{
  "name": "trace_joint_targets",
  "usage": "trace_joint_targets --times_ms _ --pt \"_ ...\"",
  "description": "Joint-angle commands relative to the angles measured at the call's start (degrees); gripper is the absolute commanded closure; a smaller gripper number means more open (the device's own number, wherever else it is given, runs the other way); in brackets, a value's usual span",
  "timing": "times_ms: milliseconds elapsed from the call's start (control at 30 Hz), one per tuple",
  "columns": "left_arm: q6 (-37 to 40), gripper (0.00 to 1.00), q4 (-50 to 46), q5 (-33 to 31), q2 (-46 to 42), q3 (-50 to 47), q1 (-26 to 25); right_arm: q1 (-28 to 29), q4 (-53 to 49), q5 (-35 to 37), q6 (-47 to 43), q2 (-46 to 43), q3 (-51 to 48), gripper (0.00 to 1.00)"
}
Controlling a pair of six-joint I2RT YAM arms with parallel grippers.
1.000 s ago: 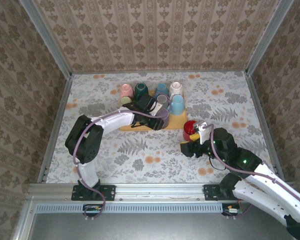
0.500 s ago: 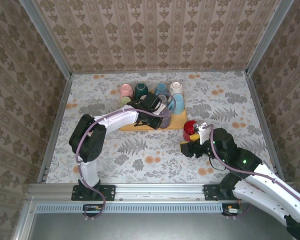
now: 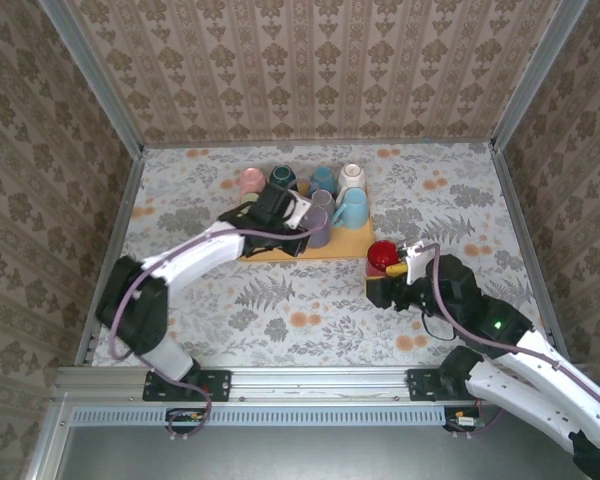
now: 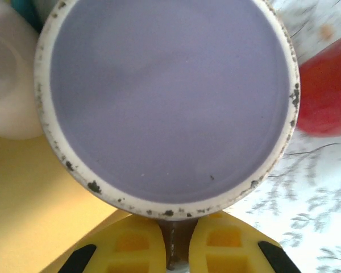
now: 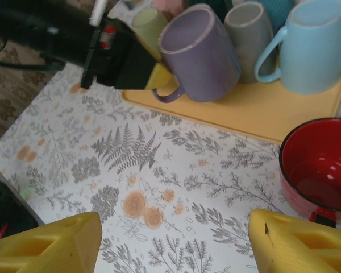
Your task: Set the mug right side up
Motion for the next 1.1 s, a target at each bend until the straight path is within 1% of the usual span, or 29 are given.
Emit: trace_joint_targets --times_ms 0,33,67,100,133,200,300,367,400,433,500,567,733,800,833,933,1000,1067 --pt "-7.3 0.98 19.4 10.6 -9.2 -5.8 1.8 0.0 -1.3 1.6 0.9 1.4 4.0 0.31" --pt "-10.3 0.98 24.1 12.3 -10.9 -7.9 2.4 -0.1 -0.5 0.6 1.3 2.0 4.4 0.31" --pt "-15.4 0.98 31.9 14.5 -12.5 -11.0 3.1 -0.1 1.4 -1.4 2.0 2.5 4.7 0.31" --pt "-21.2 0.98 41.7 16.2 -13.4 -14.3 3.5 -0.1 4.5 -3.8 3.2 2.8 4.5 0.31" --pt "-25.5 0.99 49.2 16.4 -14.0 -16.8 3.6 -0.1 7.4 -5.8 4.7 3.0 4.1 0.31" --pt "-34.5 0.99 64.9 15.0 -14.2 -21.1 3.2 -0.6 14.2 -8.6 10.4 3.7 3.6 0.30" --pt "-43.5 0.99 84.3 11.7 -12.0 -24.7 2.1 -2.9 27.5 -16.5 19.4 6.6 2.6 0.30" --pt "-48.4 1.00 94.7 10.6 -9.0 -25.3 1.6 -4.0 34.9 -19.1 25.0 9.5 2.5 0.30" --pt "-51.0 1.00 95.3 10.3 -8.2 -24.5 1.6 -4.4 38.8 -19.6 27.6 11.1 2.4 0.30" --pt "-51.3 1.00 95.3 10.6 -8.1 -23.7 1.3 -4.7 41.7 -19.3 29.6 12.1 2.1 0.30" --pt "-49.3 1.00 95.3 10.2 -9.2 -22.8 -0.2 -5.4 50.4 -17.7 33.8 14.0 0.6 0.30" --pt "-48.7 1.00 95.4 9.1 -10.4 -22.5 -1.1 -6.1 55.5 -15.4 36.7 15.5 -0.2 0.29" --pt "-48.9 1.00 95.1 6.6 -13.6 -22.8 -1.6 -6.3 64.3 -7.7 38.2 17.3 -2.3 0.28" --pt "-50.2 1.00 95.2 3.8 -14.9 -23.9 -2.0 -7.0 67.2 -7.0 38.4 18.8 -2.4 0.28" --pt "-50.2 1.00 95.2 3.4 -15.3 -24.1 -2.4 -7.7 69.1 -8.4 39.2 20.3 -2.1 0.28" --pt "-50.7 1.00 95.1 4.9 -15.7 -23.1 -3.0 -10.0 76.6 -17.4 43.1 26.8 0.0 0.31" --pt "-51.5 1.00 95.1 6.2 -15.8 -22.5 -3.2 -10.5 78.8 -21.5 44.2 29.5 1.0 0.33" --pt "-51.7 1.00 95.1 6.5 -16.3 -22.6 -3.4 -10.6 79.8 -23.9 44.4 30.6 1.8 0.34"
